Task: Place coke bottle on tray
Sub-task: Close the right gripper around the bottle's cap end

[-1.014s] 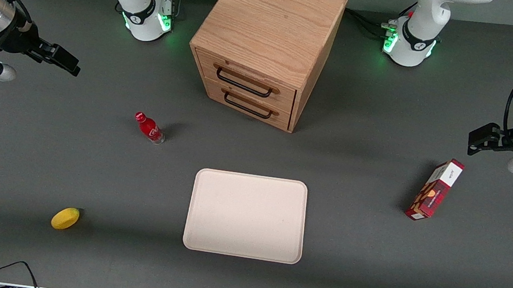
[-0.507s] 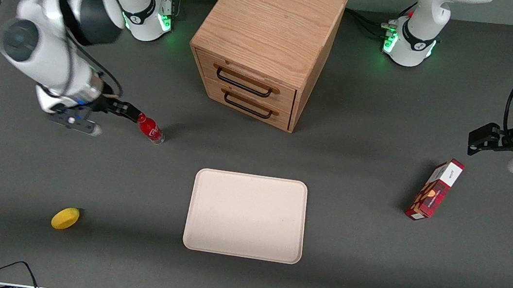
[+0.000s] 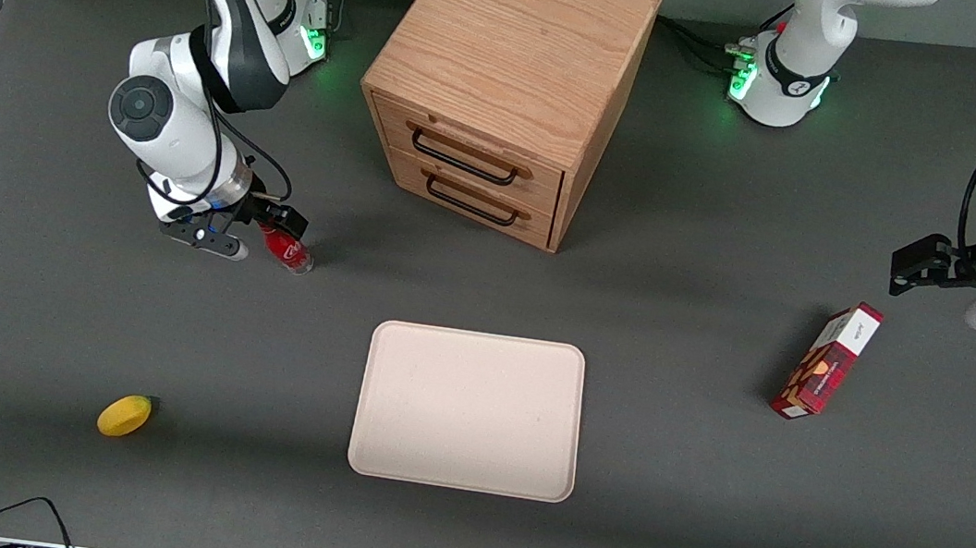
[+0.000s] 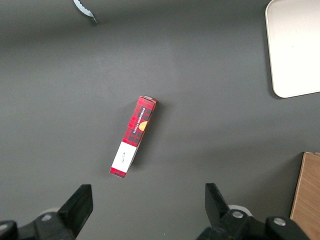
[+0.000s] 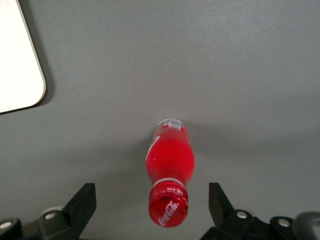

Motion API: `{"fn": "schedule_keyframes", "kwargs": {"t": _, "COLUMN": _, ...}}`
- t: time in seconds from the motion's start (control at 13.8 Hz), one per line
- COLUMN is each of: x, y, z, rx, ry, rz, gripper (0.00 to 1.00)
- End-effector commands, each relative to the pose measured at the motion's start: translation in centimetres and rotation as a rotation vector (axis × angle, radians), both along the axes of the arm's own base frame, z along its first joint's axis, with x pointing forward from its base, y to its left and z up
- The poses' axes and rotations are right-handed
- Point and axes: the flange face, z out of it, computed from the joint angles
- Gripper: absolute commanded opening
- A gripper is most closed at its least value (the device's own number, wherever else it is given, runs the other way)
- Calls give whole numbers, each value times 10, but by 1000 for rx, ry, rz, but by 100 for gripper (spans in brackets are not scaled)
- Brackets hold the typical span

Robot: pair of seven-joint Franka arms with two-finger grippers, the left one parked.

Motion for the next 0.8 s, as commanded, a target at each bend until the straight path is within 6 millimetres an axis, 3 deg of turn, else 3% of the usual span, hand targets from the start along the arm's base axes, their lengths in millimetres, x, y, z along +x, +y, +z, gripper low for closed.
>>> {"fn": "schedule_keyframes", "kwargs": {"t": 0.0, "x": -12, "y": -4, "z": 1, "rx": -21, "ry": -29, "rz": 1, "gripper": 72}}
{"fn": "schedule_keyframes", "kwargs": {"t": 0.22, "x": -12, "y": -3, "z": 3, "rx": -33, "ry": -35, "rz": 19, "gripper": 24}}
{"fn": "schedule_keyframes", "kwargs": {"t": 0.58, "x": -10, "y": -3, "z": 9, "rx": -46, "ry": -51, "rz": 44, "gripper": 3}}
{"fn": "schedule_keyframes", "kwargs": {"t": 0.72, "x": -8, "y": -2, "z": 15, "rx": -45, "ry": -60, "rz": 43, "gripper": 0}}
